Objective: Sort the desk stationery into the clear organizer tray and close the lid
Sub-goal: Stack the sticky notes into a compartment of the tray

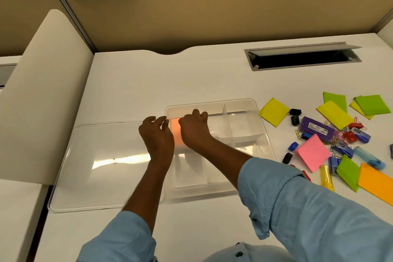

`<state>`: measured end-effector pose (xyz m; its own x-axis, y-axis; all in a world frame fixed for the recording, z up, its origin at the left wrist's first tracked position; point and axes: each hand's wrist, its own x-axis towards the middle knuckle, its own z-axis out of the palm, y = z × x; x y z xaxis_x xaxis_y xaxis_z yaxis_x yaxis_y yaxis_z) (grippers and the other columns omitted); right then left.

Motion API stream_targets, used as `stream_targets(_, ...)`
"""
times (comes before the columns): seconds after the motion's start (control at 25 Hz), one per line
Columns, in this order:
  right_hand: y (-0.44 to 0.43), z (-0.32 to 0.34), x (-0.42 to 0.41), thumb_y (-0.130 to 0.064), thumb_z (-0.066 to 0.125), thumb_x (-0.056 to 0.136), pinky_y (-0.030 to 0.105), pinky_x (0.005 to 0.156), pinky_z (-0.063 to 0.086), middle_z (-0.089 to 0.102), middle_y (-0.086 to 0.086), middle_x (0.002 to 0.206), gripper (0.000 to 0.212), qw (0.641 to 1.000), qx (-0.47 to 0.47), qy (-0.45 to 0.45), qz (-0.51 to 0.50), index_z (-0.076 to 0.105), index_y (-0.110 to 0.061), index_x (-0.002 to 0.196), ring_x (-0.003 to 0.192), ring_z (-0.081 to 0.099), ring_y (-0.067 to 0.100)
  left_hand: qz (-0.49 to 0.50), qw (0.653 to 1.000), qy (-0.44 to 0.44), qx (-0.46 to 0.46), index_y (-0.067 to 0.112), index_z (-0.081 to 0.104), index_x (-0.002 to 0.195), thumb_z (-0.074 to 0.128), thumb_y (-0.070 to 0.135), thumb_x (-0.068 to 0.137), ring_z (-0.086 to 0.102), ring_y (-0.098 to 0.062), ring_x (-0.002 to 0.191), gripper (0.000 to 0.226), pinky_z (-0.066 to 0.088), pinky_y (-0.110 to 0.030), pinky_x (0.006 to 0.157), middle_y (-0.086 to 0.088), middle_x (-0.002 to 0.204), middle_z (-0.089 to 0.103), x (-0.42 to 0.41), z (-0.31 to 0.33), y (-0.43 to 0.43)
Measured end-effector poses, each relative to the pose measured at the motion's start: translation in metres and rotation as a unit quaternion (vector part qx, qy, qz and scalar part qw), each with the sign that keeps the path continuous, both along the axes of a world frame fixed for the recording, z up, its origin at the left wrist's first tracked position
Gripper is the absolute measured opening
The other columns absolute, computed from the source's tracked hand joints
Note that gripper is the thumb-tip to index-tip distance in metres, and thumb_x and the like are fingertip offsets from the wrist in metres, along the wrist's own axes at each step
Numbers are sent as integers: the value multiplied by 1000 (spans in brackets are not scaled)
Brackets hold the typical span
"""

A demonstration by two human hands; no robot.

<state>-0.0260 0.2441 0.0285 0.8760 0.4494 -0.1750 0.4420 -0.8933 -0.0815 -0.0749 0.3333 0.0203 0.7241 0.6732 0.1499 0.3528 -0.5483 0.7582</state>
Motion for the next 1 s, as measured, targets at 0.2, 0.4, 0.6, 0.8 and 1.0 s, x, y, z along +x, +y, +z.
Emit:
stream_targets(0.2,-35,20,-7,-19,56,87,35,75,24,65,1,86,9,985,126,-98,-72,64,-16,86,96,52,25,-52,995,-41,78,3,71,98,58,11,90,51,-31,105,17,28,-18,82,-15,110,61,-2,24,-22)
stream_targets(0.4,-110,29,-6,-27,55,88,38,76,30,66,1,92,16,960,171,-127,-181,66,-16,92,97,53,27,-129,985,-97,66,6,68,94,53,12,92,58,-25,88,16,43,-28,78,-10,92,69,-11,48,-75)
stream_targets(0.6,-209,21,-11,-30,57,88,40,85,34,64,8,106,25,938,148,-91,-300,63,-14,105,107,52,33,-185,977,-102,15,7,63,86,48,15,95,54,-20,78,19,41,-27,72,-6,81,63,-26,48,-143)
stream_targets(0.8,-303,10,-22,-15,58,86,44,94,40,62,17,114,26,872,165,-45,-459,56,-7,111,110,56,37,-202,978,-48,-17,5,64,84,54,21,93,53,-18,82,21,30,-17,69,-9,86,61,-31,40,-211)
stream_targets(1.0,-383,-3,-25,-14,62,82,46,100,37,58,15,122,38,846,182,43,-499,50,-12,118,117,52,36,-263,959,66,-87,9,70,90,54,31,93,63,-15,81,28,42,-22,72,-3,88,71,-32,26,-283)
